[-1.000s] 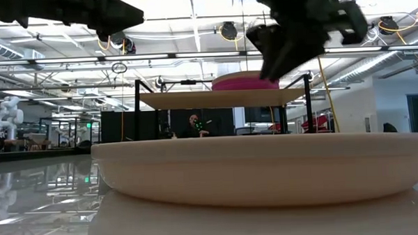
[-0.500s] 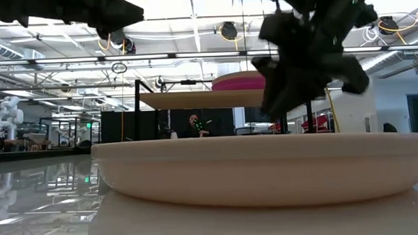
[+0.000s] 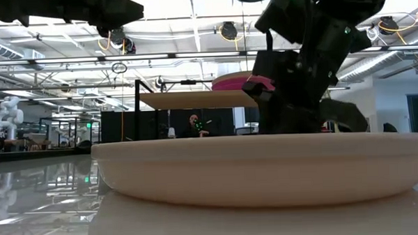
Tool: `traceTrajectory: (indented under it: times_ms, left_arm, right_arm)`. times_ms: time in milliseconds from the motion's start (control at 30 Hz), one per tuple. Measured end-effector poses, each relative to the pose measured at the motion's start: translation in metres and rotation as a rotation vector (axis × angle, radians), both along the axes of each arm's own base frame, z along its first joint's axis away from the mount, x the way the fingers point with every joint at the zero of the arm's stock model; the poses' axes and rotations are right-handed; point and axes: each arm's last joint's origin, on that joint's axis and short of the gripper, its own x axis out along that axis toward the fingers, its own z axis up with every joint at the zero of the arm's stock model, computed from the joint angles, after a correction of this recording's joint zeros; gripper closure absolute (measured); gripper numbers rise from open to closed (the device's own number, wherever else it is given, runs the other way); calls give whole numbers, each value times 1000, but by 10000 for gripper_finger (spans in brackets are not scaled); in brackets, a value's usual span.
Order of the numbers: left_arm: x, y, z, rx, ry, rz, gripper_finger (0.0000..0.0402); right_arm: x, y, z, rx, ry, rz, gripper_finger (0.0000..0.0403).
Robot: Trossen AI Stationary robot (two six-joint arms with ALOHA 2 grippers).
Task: Place and stack plates onto a shelf
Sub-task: Put the brown plate on the shelf
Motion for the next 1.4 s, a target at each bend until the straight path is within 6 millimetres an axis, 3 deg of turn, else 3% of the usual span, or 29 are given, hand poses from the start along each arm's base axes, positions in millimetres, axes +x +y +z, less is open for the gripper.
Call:
traceTrajectory:
  times_ms: [133, 233, 333, 433, 600, 767, 933, 1067, 1233, 1400]
  left_arm:
    - [0, 0, 0, -1, 2, 0, 275]
    - [0, 0, -1, -2, 7, 0, 275]
    - [0, 0, -1, -3, 7, 0, 275]
    - [0, 0, -1, -1, 8, 0, 275]
    - [-2, 0, 4, 9, -26, 0, 275]
    - [-10, -1, 19, 21, -106, 1, 275]
    - [-18, -2, 30, 30, -160, 1, 275]
    - [-21, -3, 32, 32, -172, 1, 275]
    - [-21, -3, 32, 36, -167, 2, 275]
    - [-21, -3, 31, 53, -160, 4, 275]
  right_arm:
    - [3, 0, -7, -24, 3, -18, 315]
    - [3, 0, -7, -16, 4, -24, 350]
    - [2, 0, -4, -9, -1, -24, 393]
    - [0, -1, 5, 2, -25, -37, 398]
    - [7, 1, 35, 20, -134, -30, 400]
    - [22, -3, 90, -12, -315, 12, 401]
    - [43, -29, 140, -110, -457, 14, 402]
    - [62, -68, 168, -144, -528, -17, 402]
    - [78, -117, 167, -78, -474, -60, 402]
    - [86, -142, 147, -59, -416, -99, 402]
